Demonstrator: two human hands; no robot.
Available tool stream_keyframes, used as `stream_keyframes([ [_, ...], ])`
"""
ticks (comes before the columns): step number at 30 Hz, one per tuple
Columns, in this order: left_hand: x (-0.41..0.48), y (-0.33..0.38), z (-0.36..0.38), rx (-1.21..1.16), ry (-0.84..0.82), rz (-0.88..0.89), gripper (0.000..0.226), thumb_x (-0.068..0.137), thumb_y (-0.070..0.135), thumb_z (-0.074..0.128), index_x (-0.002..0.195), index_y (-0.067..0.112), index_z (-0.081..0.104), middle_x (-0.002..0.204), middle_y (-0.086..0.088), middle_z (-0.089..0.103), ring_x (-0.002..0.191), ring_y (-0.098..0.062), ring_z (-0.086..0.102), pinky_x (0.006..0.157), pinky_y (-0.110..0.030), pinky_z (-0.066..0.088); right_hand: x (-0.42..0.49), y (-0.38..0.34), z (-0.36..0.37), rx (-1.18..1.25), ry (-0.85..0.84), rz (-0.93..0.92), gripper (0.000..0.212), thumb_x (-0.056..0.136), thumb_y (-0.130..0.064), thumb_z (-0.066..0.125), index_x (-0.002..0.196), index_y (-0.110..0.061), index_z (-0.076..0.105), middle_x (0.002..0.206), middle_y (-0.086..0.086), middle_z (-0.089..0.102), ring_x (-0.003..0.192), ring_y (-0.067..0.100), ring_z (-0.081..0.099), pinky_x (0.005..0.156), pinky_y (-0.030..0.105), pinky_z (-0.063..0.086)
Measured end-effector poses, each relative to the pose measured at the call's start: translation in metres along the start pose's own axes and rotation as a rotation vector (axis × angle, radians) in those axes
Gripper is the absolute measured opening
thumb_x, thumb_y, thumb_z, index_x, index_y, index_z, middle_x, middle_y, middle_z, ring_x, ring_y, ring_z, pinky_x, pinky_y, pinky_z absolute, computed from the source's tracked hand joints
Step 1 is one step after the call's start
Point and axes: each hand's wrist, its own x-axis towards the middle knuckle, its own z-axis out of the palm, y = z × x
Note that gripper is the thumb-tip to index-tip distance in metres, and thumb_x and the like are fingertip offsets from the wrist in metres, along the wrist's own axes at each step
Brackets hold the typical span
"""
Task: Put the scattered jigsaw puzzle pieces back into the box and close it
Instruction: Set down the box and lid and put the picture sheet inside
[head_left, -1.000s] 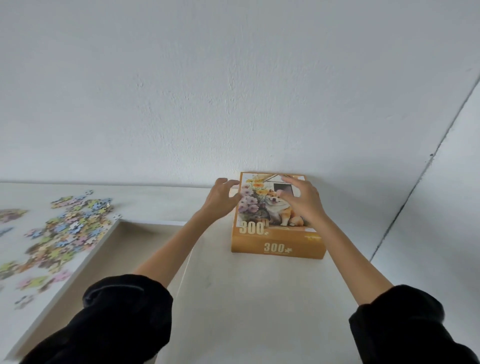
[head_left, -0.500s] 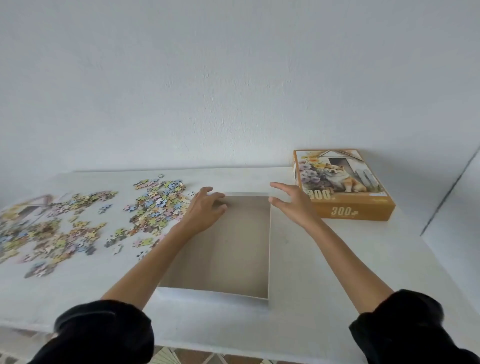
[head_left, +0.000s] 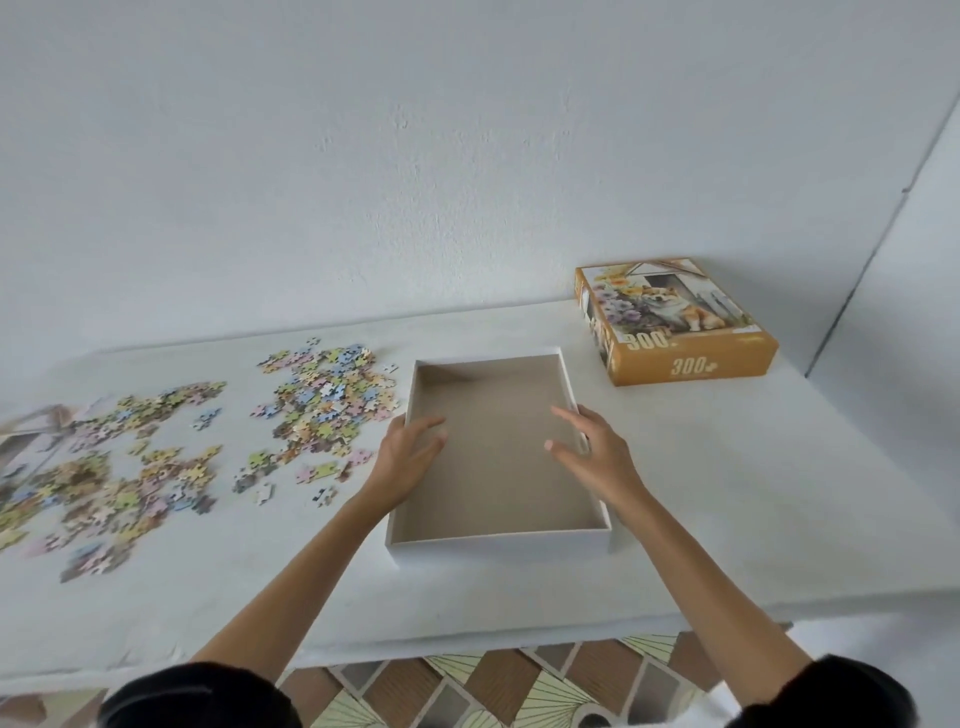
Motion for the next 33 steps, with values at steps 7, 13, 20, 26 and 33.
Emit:
stream_keyframes([
  [7, 0.036, 0.015, -0.001, -0.134, 0.034, 0.051, 0.031, 0.092, 0.026, 0.052, 0.123, 0.025, 0.057, 0.134, -0.016, 0.047, 0.131, -0.028, 0.037, 0.108, -0.04, 0.03, 0.034, -0.017, -0.016, -0.036, 0.065, -0.044, 0.042, 0.086, -0.017, 0.061, 0.127, -0.017, 0.053, 0.139, 0.007, 0.045, 0.133, 0.018, 0.036, 0.089, 0.011, 0.023],
  [13, 0.1, 0.052, -0.019, -0.241, 0.064, 0.034, 0.031, 0.092, 0.026, 0.051, 0.122, 0.021, 0.059, 0.133, -0.013, 0.047, 0.126, -0.023, 0.042, 0.095, -0.023, 0.03, 0.11, -0.033, -0.039, -0.198, 0.086, -0.085, 0.044, 0.082, -0.037, 0.061, 0.126, -0.034, 0.052, 0.143, 0.004, 0.042, 0.135, 0.025, 0.033, 0.108, 0.049, 0.03],
  [20, 0.167, 0.08, -0.017, -0.309, 0.091, 0.021, 0.03, 0.091, 0.032, 0.054, 0.117, 0.02, 0.063, 0.127, -0.006, 0.057, 0.122, -0.018, 0.048, 0.094, -0.02, 0.03, 0.179, -0.026, -0.055, -0.312, 0.096, -0.065, 0.046, 0.085, -0.041, 0.057, 0.129, -0.034, 0.048, 0.146, 0.004, 0.036, 0.139, 0.023, 0.022, 0.111, 0.049, 0.02],
  [26, 0.194, 0.077, 0.007, -0.343, 0.078, -0.024, 0.031, 0.091, 0.033, 0.053, 0.116, 0.016, 0.063, 0.121, -0.003, 0.059, 0.115, -0.017, 0.049, 0.093, -0.023, 0.031, 0.209, 0.002, -0.056, -0.347, 0.041, -0.05, 0.047, 0.086, -0.042, 0.056, 0.131, -0.032, 0.046, 0.147, 0.005, 0.036, 0.141, 0.022, 0.018, 0.112, 0.046, 0.018],
  [33, 0.21, 0.064, 0.02, -0.453, 0.042, -0.111, 0.043, 0.09, 0.041, 0.051, 0.123, 0.015, 0.059, 0.132, -0.004, 0.054, 0.128, -0.02, 0.043, 0.102, -0.029, 0.029, 0.216, 0.017, -0.047, -0.506, 0.001, -0.027, 0.052, 0.087, -0.045, 0.051, 0.136, -0.033, 0.037, 0.154, 0.01, 0.015, 0.143, 0.028, 0.004, 0.112, 0.053, 0.0],
])
